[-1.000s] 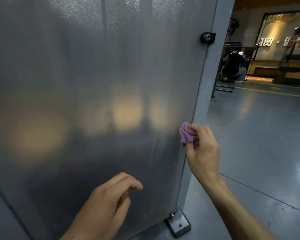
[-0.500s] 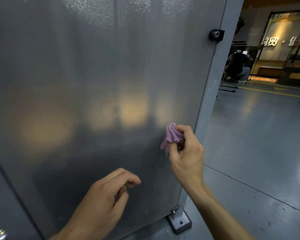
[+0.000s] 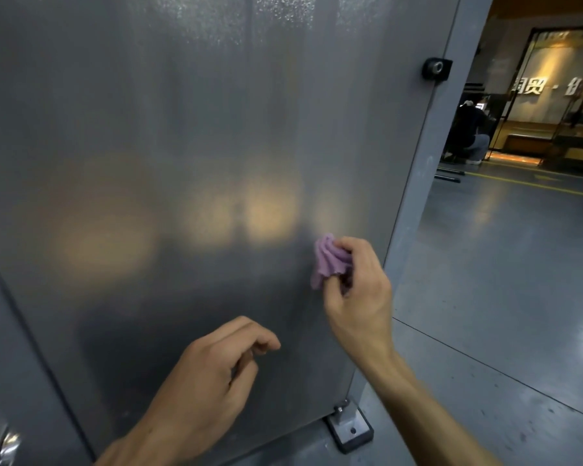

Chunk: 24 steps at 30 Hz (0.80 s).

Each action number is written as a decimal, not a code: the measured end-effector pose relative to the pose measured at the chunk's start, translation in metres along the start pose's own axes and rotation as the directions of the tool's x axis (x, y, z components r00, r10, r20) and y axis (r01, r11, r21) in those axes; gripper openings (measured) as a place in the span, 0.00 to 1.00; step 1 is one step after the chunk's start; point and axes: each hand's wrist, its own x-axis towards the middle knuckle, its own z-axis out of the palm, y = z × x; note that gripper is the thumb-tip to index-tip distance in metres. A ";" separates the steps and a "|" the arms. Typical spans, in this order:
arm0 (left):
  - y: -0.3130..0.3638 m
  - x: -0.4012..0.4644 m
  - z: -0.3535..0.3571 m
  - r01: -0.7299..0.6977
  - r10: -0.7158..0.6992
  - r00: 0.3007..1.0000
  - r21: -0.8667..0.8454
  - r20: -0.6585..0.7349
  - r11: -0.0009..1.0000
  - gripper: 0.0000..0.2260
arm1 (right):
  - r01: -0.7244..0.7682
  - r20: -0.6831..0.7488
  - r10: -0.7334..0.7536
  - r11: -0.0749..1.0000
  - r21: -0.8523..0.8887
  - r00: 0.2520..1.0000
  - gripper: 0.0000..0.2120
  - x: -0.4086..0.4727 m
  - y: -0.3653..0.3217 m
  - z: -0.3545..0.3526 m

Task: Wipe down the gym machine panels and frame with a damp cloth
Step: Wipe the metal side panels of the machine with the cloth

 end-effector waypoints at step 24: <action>0.005 0.001 -0.026 -0.001 0.020 0.977 0.091 -0.210 0.996 0.13 | -0.229 -0.151 0.236 0.972 0.058 0.960 0.11 -0.009 -0.009 0.018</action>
